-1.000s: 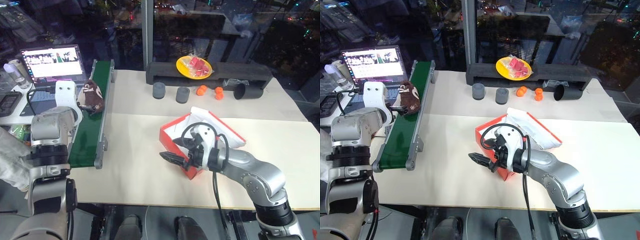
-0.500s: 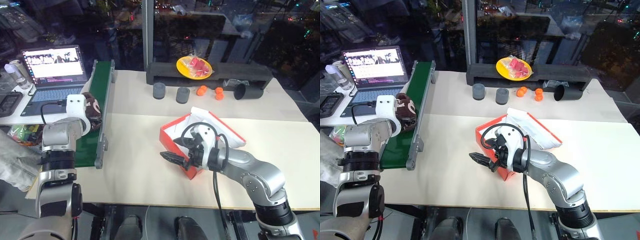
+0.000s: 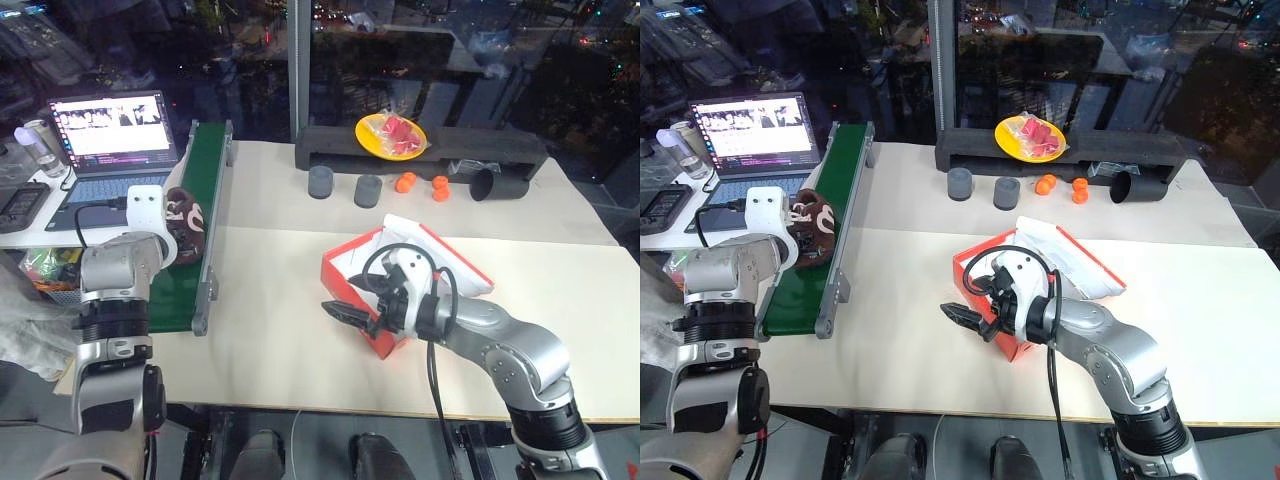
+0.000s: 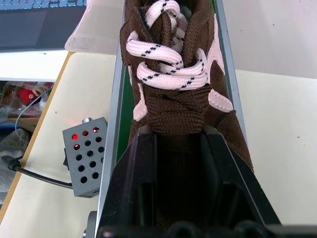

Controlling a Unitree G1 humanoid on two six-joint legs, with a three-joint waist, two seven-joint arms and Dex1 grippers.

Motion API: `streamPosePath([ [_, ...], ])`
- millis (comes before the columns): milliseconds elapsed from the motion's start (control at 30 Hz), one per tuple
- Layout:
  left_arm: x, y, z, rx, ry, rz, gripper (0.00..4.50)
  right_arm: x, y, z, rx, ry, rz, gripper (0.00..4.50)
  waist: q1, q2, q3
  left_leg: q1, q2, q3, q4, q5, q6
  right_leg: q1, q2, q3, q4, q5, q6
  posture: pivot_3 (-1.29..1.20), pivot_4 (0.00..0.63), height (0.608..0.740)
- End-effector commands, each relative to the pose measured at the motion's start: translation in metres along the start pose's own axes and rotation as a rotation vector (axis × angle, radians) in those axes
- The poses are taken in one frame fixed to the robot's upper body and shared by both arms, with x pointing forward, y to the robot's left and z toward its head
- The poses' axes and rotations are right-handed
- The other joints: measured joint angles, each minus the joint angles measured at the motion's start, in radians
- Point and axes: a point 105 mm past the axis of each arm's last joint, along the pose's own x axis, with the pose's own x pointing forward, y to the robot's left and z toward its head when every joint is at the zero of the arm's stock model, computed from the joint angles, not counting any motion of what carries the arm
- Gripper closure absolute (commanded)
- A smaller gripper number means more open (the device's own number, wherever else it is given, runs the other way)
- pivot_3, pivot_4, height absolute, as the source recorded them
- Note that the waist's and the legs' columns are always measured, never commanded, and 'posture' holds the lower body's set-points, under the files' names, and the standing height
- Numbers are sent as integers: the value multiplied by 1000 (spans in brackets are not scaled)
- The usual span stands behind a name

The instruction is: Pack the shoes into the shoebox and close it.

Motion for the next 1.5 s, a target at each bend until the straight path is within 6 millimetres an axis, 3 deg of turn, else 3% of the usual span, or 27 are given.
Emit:
streamPosePath([
  [33, -13, -20, 53, -53, -293, -78, 3405, -4, -13, 20, -29, -82, -68, 0, 2, 0, 0, 0, 0, 0, 0, 0, 0, 0, 0, 0, 0, 0, 0, 0, 150, 740],
  [100, -26, -37, 74, -111, -437, -166, 3405, -4, -29, 26, 19, -110, -145, 0, 2, -2, 1, -2, 0, 0, 0, 0, 0, -1, 0, -1, -1, 0, 0, 0, 150, 740],
  [167, -36, -57, 82, -130, -503, -260, 3405, -3, -48, 36, 105, -159, -230, 0, 0, -3, 1, -3, 0, 0, 0, 0, -1, -2, -1, 0, -2, 1, -1, 0, 150, 740],
  [300, -55, -108, 80, -175, -533, -492, 3405, -1, -81, 65, 418, -335, -323, 0, -7, -3, 1, -4, 1, 0, -1, 0, -1, -3, -1, 0, -2, 1, -1, 0, 150, 740],
  [433, -77, -163, 66, -216, -486, -740, 3405, 14, -81, 98, 691, -452, -194, 0, -5, -2, 1, -4, 1, -1, -1, 0, -1, -3, -1, 0, -1, 1, -1, 0, 150, 740],
  [633, -96, -203, 54, -195, -426, -928, 3405, 26, -72, 108, 754, -400, -124, 0, -14, -2, 1, -4, 0, -1, -1, 0, -1, -3, 0, -1, -2, 1, -1, 0, 150, 740],
  [900, -105, -217, 50, -146, -405, -1015, 3405, 22, -77, 108, 796, -431, -164, 0, -33, -2, 2, -4, 0, -1, -1, 0, 0, -3, 0, -1, -2, 1, -1, 0, 150, 740],
  [1033, -98, -214, 49, -146, -391, -980, 3451, 13, -87, 107, 827, -480, -210, 975, -36, -1, 2, -4, 1, -1, -1, 0, 0, -3, 0, -1, -2, 1, -1, 0, 150, 740],
  [1233, -100, -216, 46, -109, -392, -990, 3451, 6, -96, 108, 823, -506, -255, 2994, -33, -1, 2, -4, 0, -1, -1, 0, 0, -2, 0, -1, -2, 1, 0, 0, 150, 740],
  [1333, -103, -218, 48, -96, -411, -1007, 2706, 6, -97, 110, 811, -505, -266, 3892, -32, -1, 2, -5, 0, -1, -1, 0, 0, -3, 0, -1, -3, 1, 0, 0, 150, 740],
  [1400, -105, -219, 47, -80, -415, -1017, 1833, 6, -99, 112, 808, -513, -273, 3917, -31, -1, 2, -5, 0, -1, -1, 0, 0, -3, 0, -1, -3, 0, 0, 0, 150, 740],
  [1500, -107, -221, 42, -52, -399, -1033, 1645, 2, -103, 115, 794, -542, -302, 3917, -33, 0, 3, -5, 0, -1, -1, 0, 0, -3, 0, -1, -3, 0, 0, 0, 150, 740],
])
